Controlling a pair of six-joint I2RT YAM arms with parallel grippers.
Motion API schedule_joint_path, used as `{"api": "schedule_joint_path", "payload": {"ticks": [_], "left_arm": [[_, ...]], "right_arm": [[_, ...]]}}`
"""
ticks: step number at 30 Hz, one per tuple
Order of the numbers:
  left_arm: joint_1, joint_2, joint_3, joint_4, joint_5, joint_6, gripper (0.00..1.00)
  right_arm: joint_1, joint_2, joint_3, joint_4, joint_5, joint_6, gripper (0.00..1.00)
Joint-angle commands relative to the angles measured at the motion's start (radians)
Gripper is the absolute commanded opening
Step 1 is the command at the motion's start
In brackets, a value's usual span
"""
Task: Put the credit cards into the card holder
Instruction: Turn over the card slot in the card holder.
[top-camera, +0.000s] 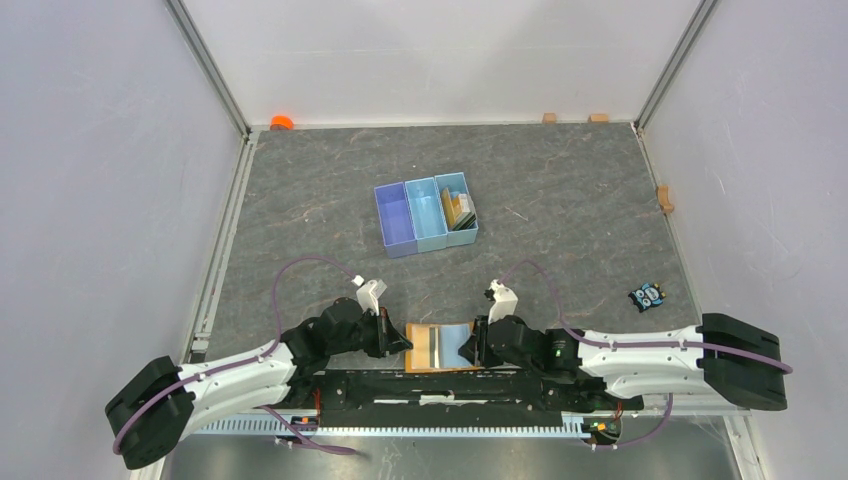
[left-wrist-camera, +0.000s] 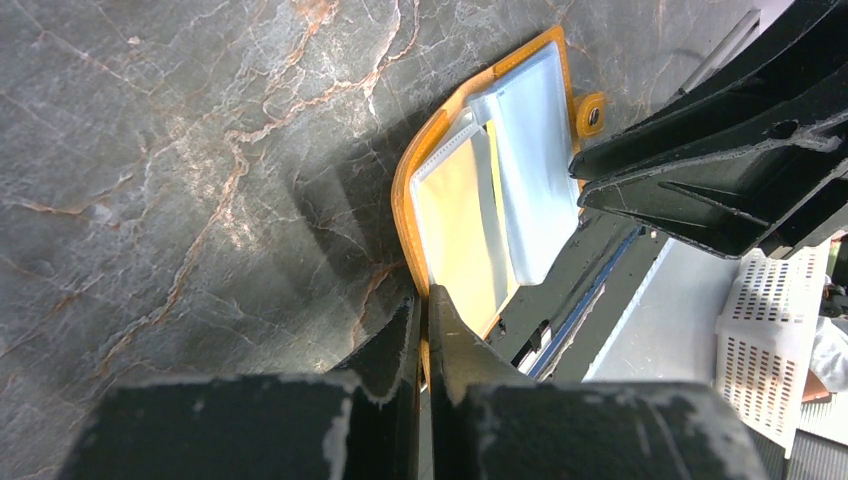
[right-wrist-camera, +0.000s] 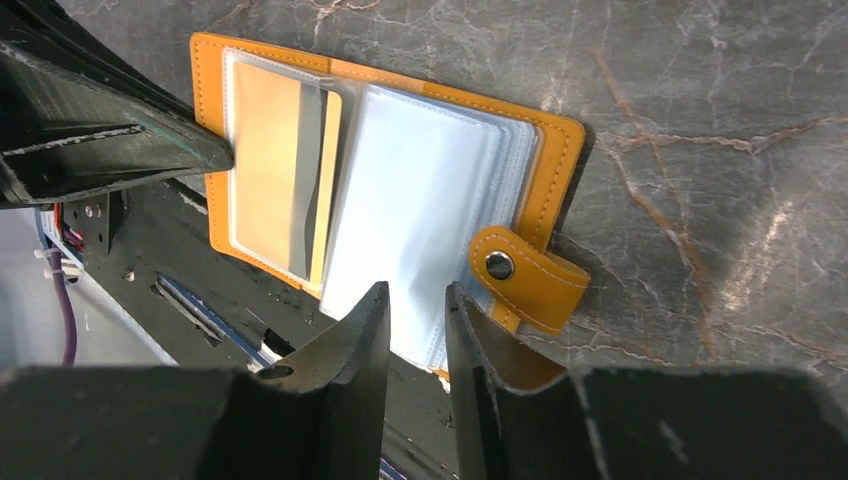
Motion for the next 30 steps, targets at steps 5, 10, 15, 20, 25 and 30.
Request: {"api": "schedule_joint_path", "payload": {"ticks": [5, 10, 15, 20, 25, 30], "left_arm": [[0.002, 0.016, 0.004, 0.020, -0.007, -0.014, 0.02], [0.002, 0.020, 0.004, 0.024, -0.004, -0.014, 0.02], [0.002, 0.016, -0.001, 0.024, -0.004, -0.015, 0.02], [0.002, 0.019, -0.005, 0.021, -0.016, -0.007, 0.02], [0.014, 0.023, 0.007, 0.017, -0.016, 0.060, 0.02], [0.016, -0.078, -0.024, 0.075, 0.005, 0.119, 0.02]], "right_arm": [[0.004, 0.032, 0.069, 0.076, -0.005, -0.051, 0.30], [0.004, 0.064, 0.093, 0.063, -0.006, -0.062, 0.30], [0.004, 0.077, 0.112, -0.077, 0.061, -0.052, 0.36], [0.003, 0.053, 0.109, -0.109, 0.088, -0.080, 0.56], [-0.005, 0.011, 0.143, -0.182, 0.148, -0.155, 0.76], [-0.058, -0.118, 0.111, -0.156, 0.114, -0.311, 0.93]]}}
